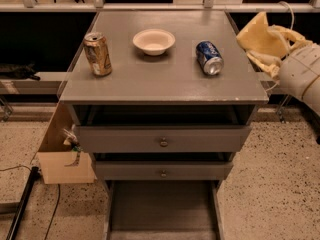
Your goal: Pick sponge from bottom drawer and place on counter
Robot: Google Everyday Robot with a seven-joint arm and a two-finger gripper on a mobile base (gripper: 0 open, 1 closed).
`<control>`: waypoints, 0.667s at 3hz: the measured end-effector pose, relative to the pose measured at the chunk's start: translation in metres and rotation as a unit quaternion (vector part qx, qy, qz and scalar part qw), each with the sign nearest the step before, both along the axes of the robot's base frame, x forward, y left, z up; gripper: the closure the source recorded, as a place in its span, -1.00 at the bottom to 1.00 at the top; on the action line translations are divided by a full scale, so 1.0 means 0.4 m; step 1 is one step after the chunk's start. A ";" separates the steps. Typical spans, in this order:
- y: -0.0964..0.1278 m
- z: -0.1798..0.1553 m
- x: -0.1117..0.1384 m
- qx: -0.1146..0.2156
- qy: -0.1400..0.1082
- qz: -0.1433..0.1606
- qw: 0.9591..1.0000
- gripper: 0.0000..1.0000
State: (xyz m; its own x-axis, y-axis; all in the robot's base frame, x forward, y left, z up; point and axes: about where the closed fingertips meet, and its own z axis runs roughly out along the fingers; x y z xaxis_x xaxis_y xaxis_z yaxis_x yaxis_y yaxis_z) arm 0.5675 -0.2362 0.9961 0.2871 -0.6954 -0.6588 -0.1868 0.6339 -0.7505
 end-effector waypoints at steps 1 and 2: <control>0.059 0.029 0.059 -0.001 -0.005 0.019 1.000 1.00; 0.180 0.037 0.116 -0.008 -0.003 0.056 0.998 1.00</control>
Offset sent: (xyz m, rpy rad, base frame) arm 0.0720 0.1266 0.0174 -0.0306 0.0031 0.1990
